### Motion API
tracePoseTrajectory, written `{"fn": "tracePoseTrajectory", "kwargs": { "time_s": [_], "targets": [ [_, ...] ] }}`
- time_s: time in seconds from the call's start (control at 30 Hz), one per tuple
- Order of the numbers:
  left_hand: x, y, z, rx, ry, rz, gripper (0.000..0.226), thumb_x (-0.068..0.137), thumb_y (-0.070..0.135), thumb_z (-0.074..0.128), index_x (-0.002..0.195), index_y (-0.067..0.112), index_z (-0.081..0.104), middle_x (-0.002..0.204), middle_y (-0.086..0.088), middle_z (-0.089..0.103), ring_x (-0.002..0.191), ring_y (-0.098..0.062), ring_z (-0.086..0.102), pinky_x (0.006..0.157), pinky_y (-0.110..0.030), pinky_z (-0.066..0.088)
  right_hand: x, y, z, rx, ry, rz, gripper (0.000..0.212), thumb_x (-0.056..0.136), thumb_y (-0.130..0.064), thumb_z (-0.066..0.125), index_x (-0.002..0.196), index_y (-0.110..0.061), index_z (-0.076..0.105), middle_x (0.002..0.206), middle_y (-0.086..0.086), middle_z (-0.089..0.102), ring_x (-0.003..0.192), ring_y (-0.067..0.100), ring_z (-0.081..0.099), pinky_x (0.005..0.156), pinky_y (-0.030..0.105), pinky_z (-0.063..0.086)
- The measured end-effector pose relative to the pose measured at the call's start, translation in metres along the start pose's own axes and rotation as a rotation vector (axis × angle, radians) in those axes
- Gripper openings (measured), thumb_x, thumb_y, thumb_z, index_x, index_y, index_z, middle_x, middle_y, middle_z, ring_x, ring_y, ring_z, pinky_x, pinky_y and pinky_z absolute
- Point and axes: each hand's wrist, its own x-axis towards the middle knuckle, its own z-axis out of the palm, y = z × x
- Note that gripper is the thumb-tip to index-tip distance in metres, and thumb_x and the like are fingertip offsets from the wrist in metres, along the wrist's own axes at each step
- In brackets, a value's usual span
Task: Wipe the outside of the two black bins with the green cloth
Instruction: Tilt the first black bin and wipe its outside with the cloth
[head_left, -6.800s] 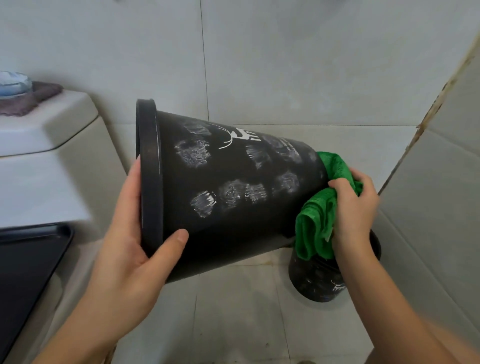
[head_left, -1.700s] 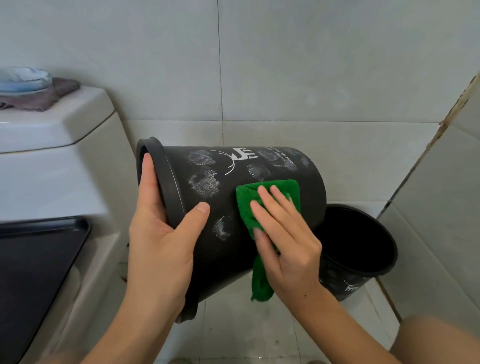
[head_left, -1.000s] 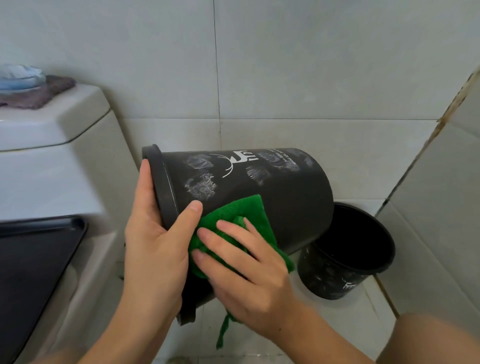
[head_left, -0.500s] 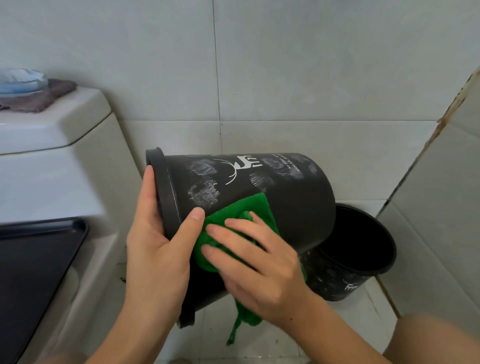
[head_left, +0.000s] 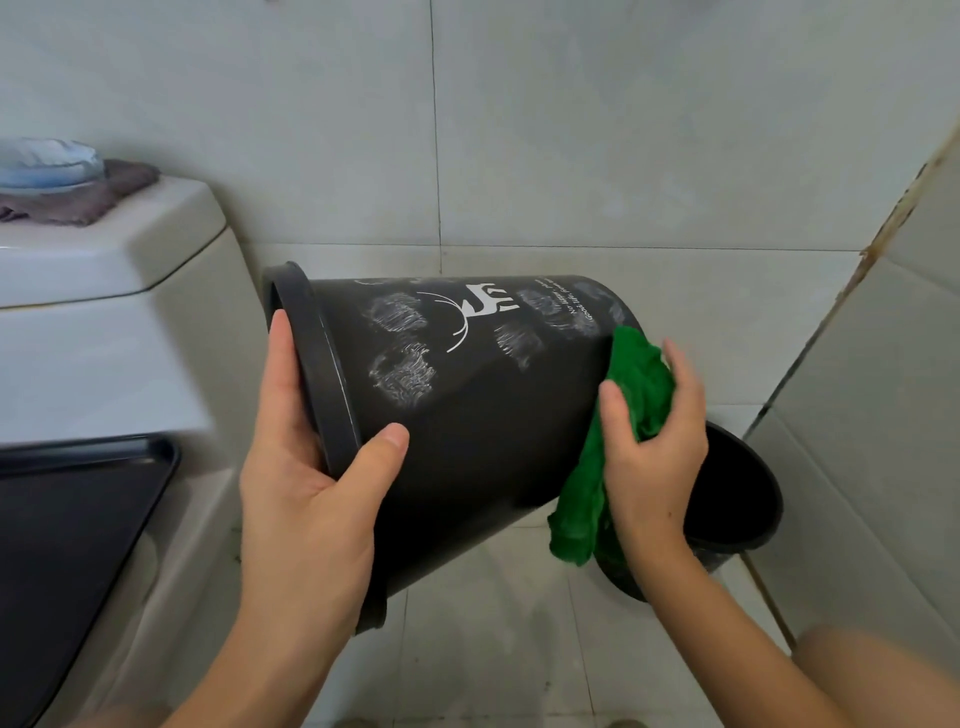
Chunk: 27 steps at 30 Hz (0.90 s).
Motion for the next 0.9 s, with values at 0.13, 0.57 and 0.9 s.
{"fn": "tracePoseTrajectory", "kwargs": {
  "time_s": [0.13, 0.57, 0.9],
  "targets": [
    [-0.001, 0.000, -0.002, 0.014, -0.002, -0.011, 0.088, 0.085, -0.021, 0.052, 0.152, 0.031, 0.029, 0.127, 0.025, 0.062, 0.115, 0.003, 0.060, 0.095, -0.014, 0.046, 0.023, -0.003, -0.003, 0.135, 0.022, 0.271, 0.045, 0.087, -0.022, 0.070, 0.129, -0.018, 0.055, 0.108, -0.015, 0.062, 0.092, -0.012, 0.058, 0.085, 0.012, 0.048],
    [0.001, 0.004, -0.015, 0.192, -0.185, 0.169, 0.093, 0.076, -0.014, 0.061, 0.153, 0.015, 0.018, 0.142, 0.031, 0.041, 0.126, 0.012, 0.045, 0.098, -0.002, 0.035, 0.049, -0.015, -0.020, 0.302, -0.006, 0.459, 0.008, 0.089, -0.011, 0.062, 0.095, -0.017, 0.065, 0.064, -0.008, 0.061, 0.049, 0.001, 0.055, 0.047, 0.016, 0.045],
    [0.017, 0.002, -0.020, 0.183, -0.155, -0.084, 0.093, 0.077, -0.032, 0.051, 0.136, 0.039, 0.036, 0.103, 0.006, 0.074, 0.091, -0.010, 0.071, 0.080, -0.022, 0.057, 0.040, -0.004, -0.019, 0.288, 0.050, 0.499, 0.007, 0.087, -0.015, 0.064, 0.091, -0.020, 0.066, 0.066, -0.005, 0.062, 0.054, 0.008, 0.057, 0.051, 0.025, 0.047]
  ]
}}
